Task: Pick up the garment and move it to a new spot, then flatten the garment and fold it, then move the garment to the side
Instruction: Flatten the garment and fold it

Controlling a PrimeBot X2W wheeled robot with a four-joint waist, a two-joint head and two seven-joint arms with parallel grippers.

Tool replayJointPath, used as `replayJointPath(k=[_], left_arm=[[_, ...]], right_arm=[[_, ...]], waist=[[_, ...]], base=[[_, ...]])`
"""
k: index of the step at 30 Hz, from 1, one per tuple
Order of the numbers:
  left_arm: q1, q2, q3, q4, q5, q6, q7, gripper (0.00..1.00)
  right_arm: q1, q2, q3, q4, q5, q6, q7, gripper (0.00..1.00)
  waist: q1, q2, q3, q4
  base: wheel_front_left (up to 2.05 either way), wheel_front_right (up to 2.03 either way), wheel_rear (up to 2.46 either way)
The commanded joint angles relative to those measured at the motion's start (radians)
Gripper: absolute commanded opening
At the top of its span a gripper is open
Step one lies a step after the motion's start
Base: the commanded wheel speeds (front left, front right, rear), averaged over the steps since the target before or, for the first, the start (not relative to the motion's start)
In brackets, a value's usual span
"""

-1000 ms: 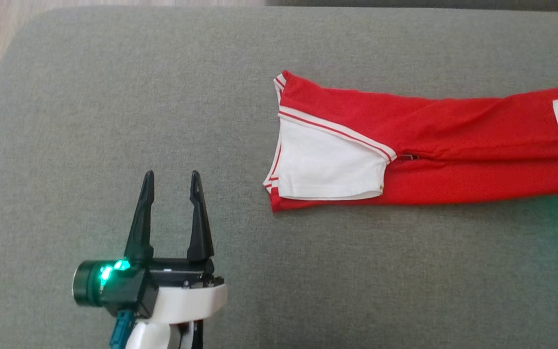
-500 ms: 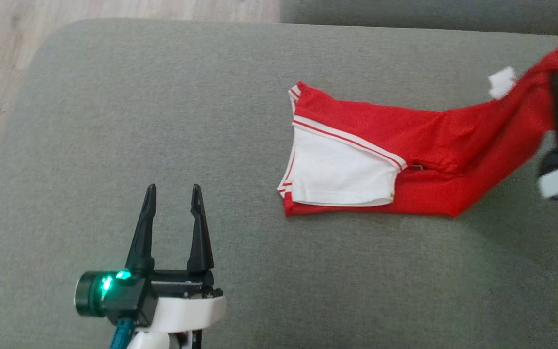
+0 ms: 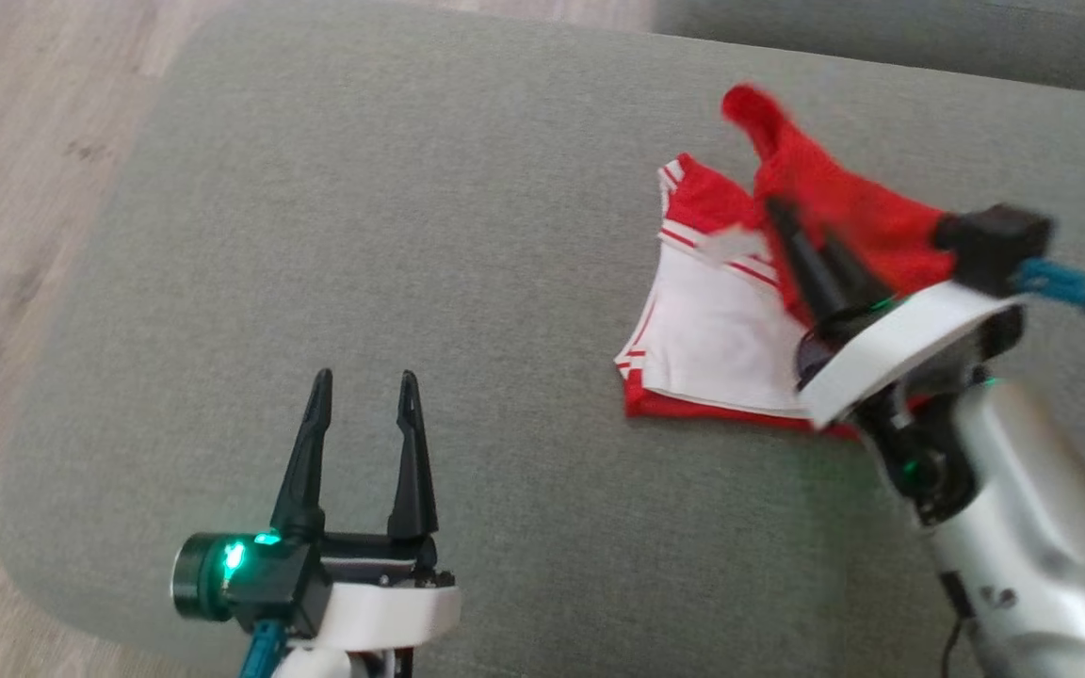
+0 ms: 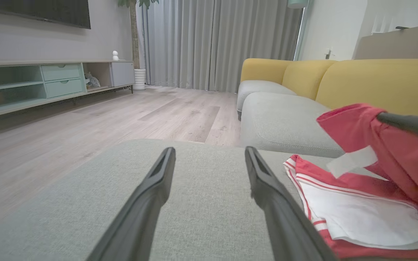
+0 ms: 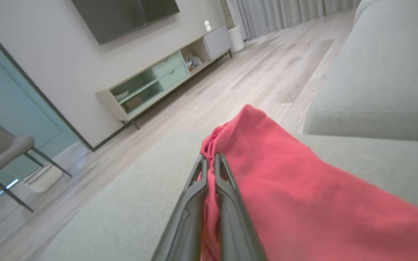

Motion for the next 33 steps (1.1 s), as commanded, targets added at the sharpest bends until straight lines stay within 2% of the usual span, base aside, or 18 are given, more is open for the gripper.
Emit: replayJointPath(k=[1,7,8,9,14,18,22,27,30,33], left_arm=[[-0.036,-0.004,0.018,-0.026,0.000,0.002,-0.005,1.00],[-0.040,-0.004,0.003,-0.023,0.022,0.012,-0.005,1.00],[-0.039,-0.004,0.003,-0.023,0.023,0.013,-0.005,1.00],[-0.038,-0.004,0.004,-0.023,0.024,0.015,-0.005,1.00],[-0.036,-0.004,0.016,-0.019,0.030,0.017,-0.005,1.00],[-0.026,-0.004,0.040,-0.014,0.042,0.013,-0.005,1.00],[-0.012,-0.004,0.063,-0.007,0.055,-0.006,-0.005,1.00],[0.016,-0.003,0.096,0.005,0.069,-0.028,-0.005,1.00],[0.038,-0.003,0.114,0.005,0.072,-0.038,-0.005,1.00],[0.074,-0.003,0.127,0.007,0.069,-0.049,-0.005,1.00]], right_arm=[[-0.025,0.013,0.037,-0.015,-0.019,-0.001,-0.009,0.00],[-0.008,0.062,0.119,0.099,-0.028,-0.001,-0.037,0.00],[-0.007,0.070,0.127,0.115,-0.025,-0.001,-0.043,0.59],[-0.008,0.078,0.130,0.129,-0.020,-0.001,-0.050,1.00],[-0.022,0.088,0.105,0.114,0.006,-0.001,-0.158,1.00],[-0.002,0.030,0.076,0.058,-0.014,-0.001,-0.263,1.00],[0.056,-0.027,0.004,0.022,-0.029,-0.001,-0.358,1.00],[0.169,-0.071,-0.097,-0.009,-0.086,-0.001,-0.392,1.00],[0.255,-0.053,-0.185,-0.057,-0.144,-0.001,-0.393,1.00],[0.351,-0.026,-0.250,-0.095,-0.250,-0.001,-0.393,1.00]], waist=[[-0.0001,0.0000,0.004,0.017],[-0.0001,0.0000,0.007,0.035],[-0.0001,0.0000,0.007,0.034],[-0.0001,0.0000,0.007,0.031],[-0.0001,0.0000,-0.004,-0.002],[-0.0001,0.0000,-0.030,-0.055],[-0.0001,0.0000,-0.064,-0.116],[-0.0001,0.0000,-0.113,-0.184],[-0.0001,0.0000,-0.135,-0.215],[-0.0001,0.0000,-0.170,-0.237]], base=[[0.00,0.00,0.00],[0.00,0.00,0.00],[0.00,0.00,0.00],[0.00,0.00,0.00],[0.00,0.00,0.00],[0.00,0.00,0.00],[0.00,0.00,0.00],[0.00,0.00,0.00],[0.00,0.00,0.00],[0.00,0.00,0.00]])
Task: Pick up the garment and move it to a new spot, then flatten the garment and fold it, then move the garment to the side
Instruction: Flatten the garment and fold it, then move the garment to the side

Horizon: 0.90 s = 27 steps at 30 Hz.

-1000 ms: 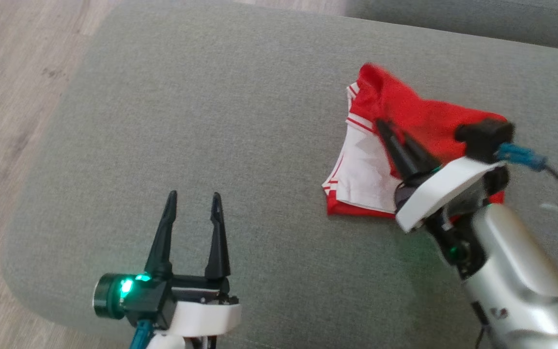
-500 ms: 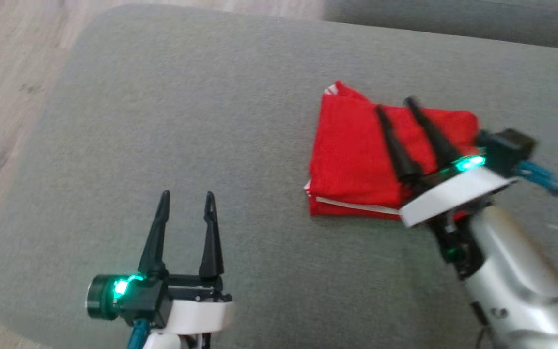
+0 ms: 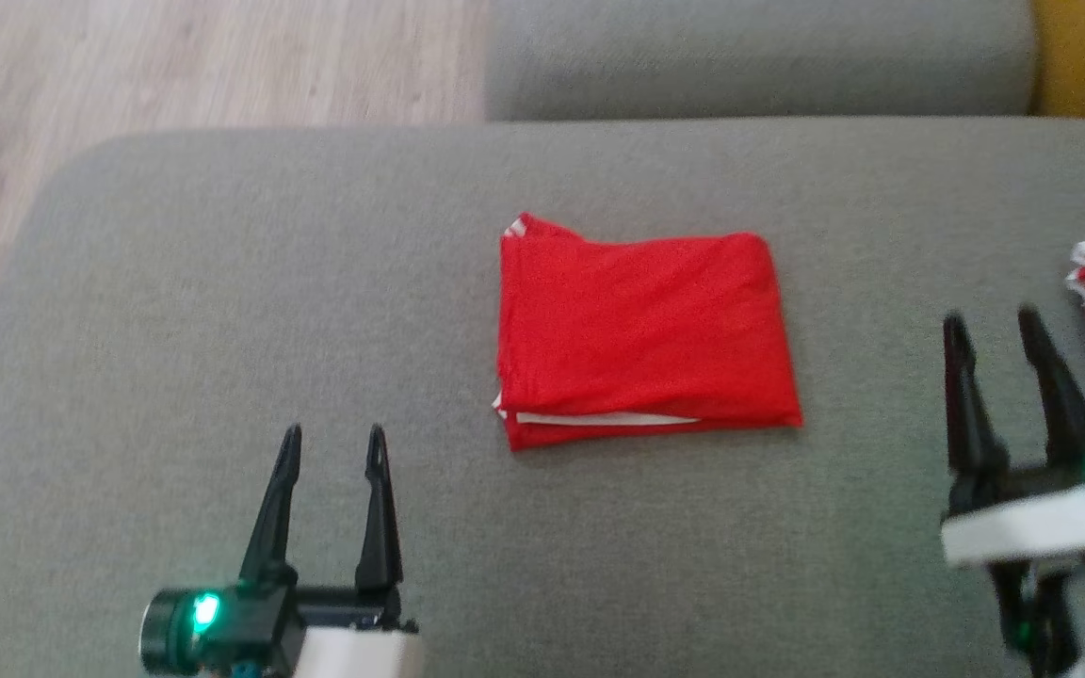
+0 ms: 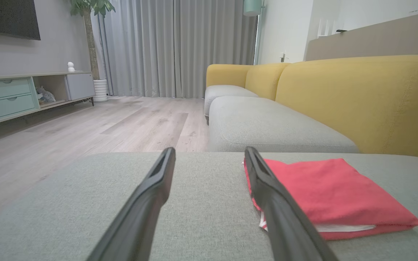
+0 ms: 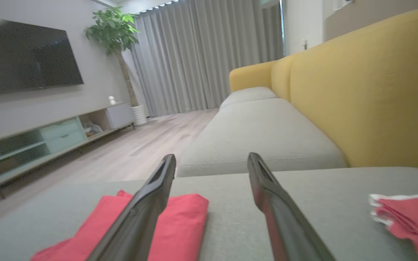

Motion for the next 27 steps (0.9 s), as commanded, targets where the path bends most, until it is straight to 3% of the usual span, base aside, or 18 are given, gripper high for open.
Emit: replayJointPath(k=[1,9,27], left_arm=[[0.008,-0.002,0.044,-0.024,0.003,-0.007,-0.005,1.00],[0.097,-0.003,0.080,-0.047,-0.015,-0.023,-0.005,1.00],[0.165,-0.003,0.098,-0.027,0.011,-0.028,-0.005,1.00]], right_arm=[[0.039,0.010,0.007,-0.050,-0.079,-0.001,-0.010,1.00],[0.212,0.105,0.018,-0.059,-0.203,-0.001,-0.011,1.00],[0.245,0.096,0.051,-0.049,-0.252,-0.001,-0.011,1.00]], waist=[[0.0000,0.0000,-0.051,-0.033],[0.0000,0.0000,-0.111,-0.064],[0.0000,0.0000,-0.144,-0.057]], base=[[0.00,0.00,0.00],[0.00,0.00,0.00],[0.00,0.00,0.00]])
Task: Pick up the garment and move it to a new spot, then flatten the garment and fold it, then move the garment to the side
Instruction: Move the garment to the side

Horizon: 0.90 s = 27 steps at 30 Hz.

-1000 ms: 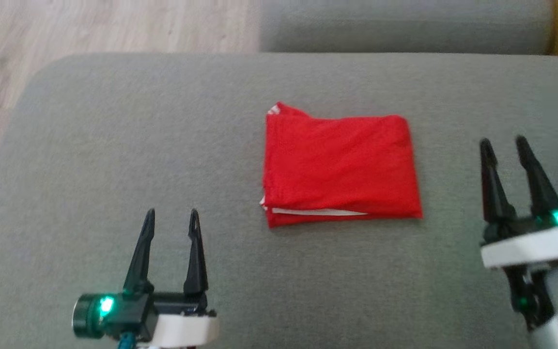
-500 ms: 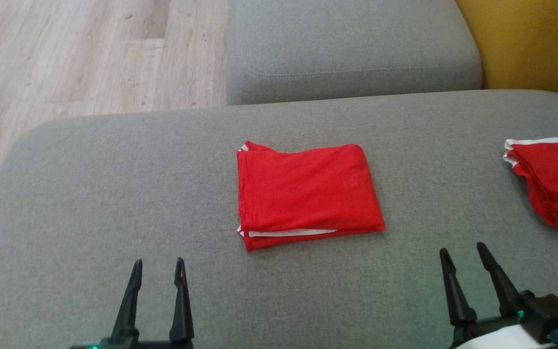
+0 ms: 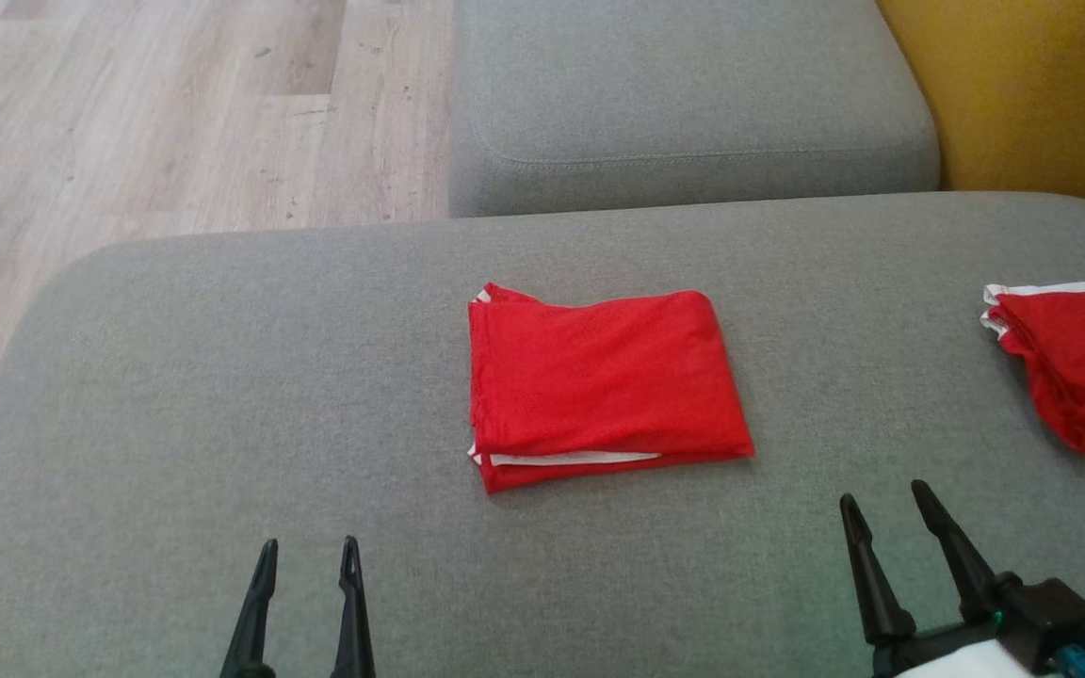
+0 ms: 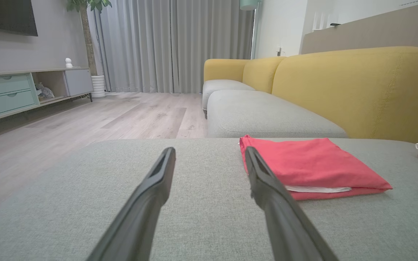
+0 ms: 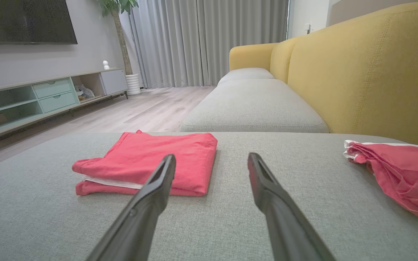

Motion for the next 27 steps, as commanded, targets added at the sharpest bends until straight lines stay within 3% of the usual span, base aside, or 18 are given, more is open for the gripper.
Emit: replayJointPath(k=[1,16,27], left_arm=[[-0.027,-0.005,0.034,-0.026,-0.003,-0.002,-0.005,1.00],[-0.027,-0.005,0.035,-0.019,0.008,0.014,-0.005,1.00],[-0.045,-0.005,0.007,-0.031,-0.018,0.039,-0.005,1.00]], right_arm=[[-0.023,-0.021,0.014,-0.027,-0.001,-0.001,-0.011,1.00],[-0.037,-0.017,-0.028,0.039,-0.010,-0.001,-0.011,1.00],[-0.221,-0.034,-0.014,0.229,0.028,-0.001,-0.011,1.00]], waist=[[0.0000,0.0000,-0.001,0.005],[0.0000,0.0000,0.010,0.024],[0.0000,0.0000,0.075,0.051]], base=[[0.00,0.00,0.00],[0.00,0.00,0.00],[0.00,0.00,0.00]])
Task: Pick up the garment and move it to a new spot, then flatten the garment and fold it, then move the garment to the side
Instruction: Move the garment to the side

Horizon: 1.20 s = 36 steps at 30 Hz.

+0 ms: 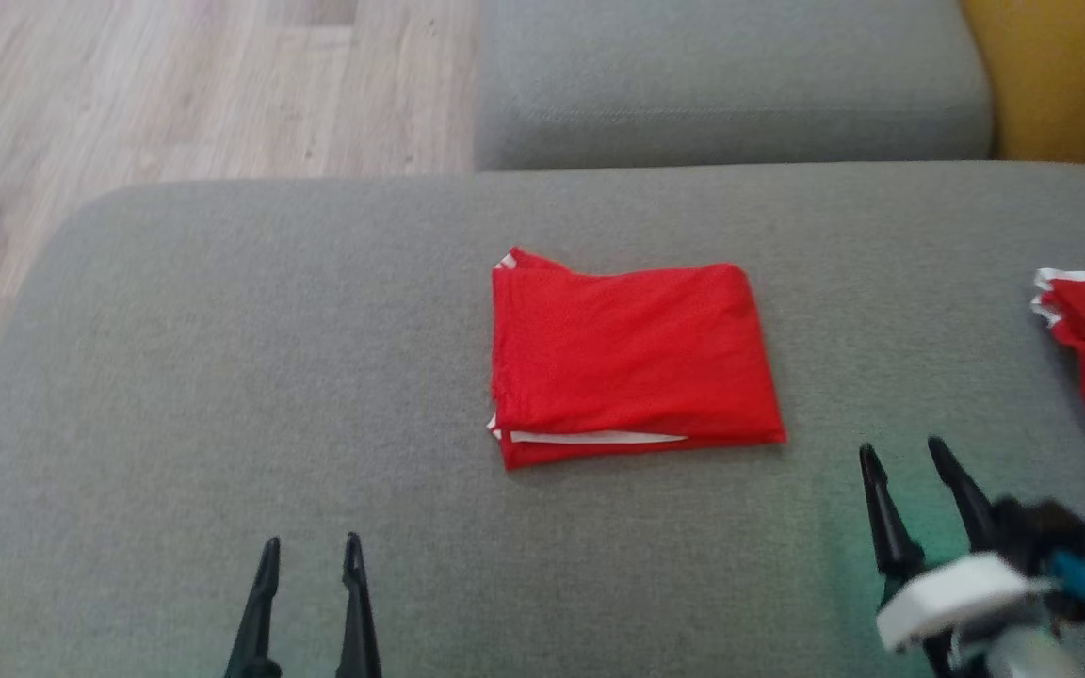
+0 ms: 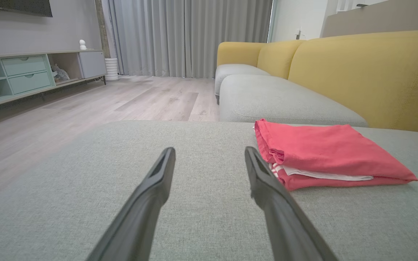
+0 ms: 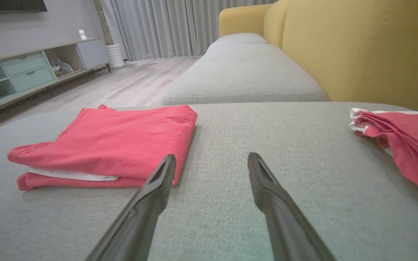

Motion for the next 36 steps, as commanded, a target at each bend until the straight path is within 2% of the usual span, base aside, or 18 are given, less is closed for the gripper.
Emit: replayJointPath(k=[1,2,9,17,18,19,20,21,25,28,32,36], left_arm=[[-0.045,-0.006,0.020,-0.032,-0.001,0.002,-0.005,1.00],[-0.057,-0.006,0.009,-0.033,0.003,0.001,-0.005,1.00],[-0.102,-0.006,-0.034,-0.019,0.008,0.008,-0.005,1.00],[-0.151,-0.006,-0.072,-0.006,0.001,0.020,-0.005,1.00],[-0.155,-0.006,-0.076,-0.006,0.000,0.023,-0.005,1.00],[-0.160,-0.006,-0.078,-0.006,-0.001,0.026,-0.005,1.00],[-0.164,-0.006,-0.081,-0.005,-0.002,0.029,-0.005,1.00],[-0.167,-0.006,-0.082,-0.006,-0.003,0.033,-0.005,1.00],[-0.181,-0.006,-0.085,-0.006,-0.002,0.044,-0.005,1.00],[-0.196,-0.006,-0.086,-0.009,-0.001,0.048,-0.005,1.00],[-0.215,-0.006,-0.086,-0.017,0.002,0.050,-0.005,1.00],[-0.240,-0.006,-0.084,-0.022,0.007,0.049,-0.005,1.00]], right_arm=[[-0.060,-0.029,0.028,-0.005,0.010,-0.001,-0.011,1.00],[-0.131,-0.038,0.043,0.067,0.032,-0.001,0.012,1.00],[-0.373,-0.042,0.098,0.264,0.160,-0.001,0.184,1.00],[-0.516,-0.017,0.139,0.453,0.301,-0.001,0.283,1.00],[-0.525,-0.010,0.144,0.465,0.326,-0.001,0.285,0.73],[-0.532,-0.004,0.149,0.478,0.350,-0.001,0.288,0.42],[-0.538,0.000,0.160,0.485,0.369,-0.001,0.290,0.18],[-0.544,0.002,0.172,0.490,0.387,-0.001,0.287,0.00],[-0.565,-0.014,0.228,0.487,0.431,-0.001,0.243,0.00],[-0.584,-0.049,0.271,0.472,0.446,-0.001,0.199,0.00],[-0.605,-0.123,0.331,0.429,0.459,-0.001,0.165,0.00],[-0.614,-0.232,0.374,0.362,0.479,-0.001,0.150,0.00]], waist=[[-0.0001,0.0000,0.013,0.013],[-0.0001,0.0000,0.033,0.024],[-0.0001,0.0000,0.082,0.067],[-0.0001,0.0000,0.132,0.112],[-0.0001,0.0000,0.138,0.114],[-0.0001,0.0000,0.145,0.115],[-0.0001,0.0000,0.150,0.114],[-0.0001,0.0000,0.156,0.112],[-0.0001,0.0000,0.176,0.091],[-0.0001,0.0000,0.192,0.060],[-0.0001,0.0000,0.218,0.005],[-0.0001,0.0000,0.251,-0.060]], base=[[0.00,0.00,0.00],[0.00,0.00,0.00],[0.00,0.00,0.00],[0.00,0.00,0.00],[0.00,0.00,0.00],[0.00,0.00,0.00],[0.00,0.00,0.00],[0.00,0.00,0.00],[0.00,0.00,0.00],[0.00,0.00,0.00],[0.00,0.00,0.00],[0.00,0.00,0.00]])
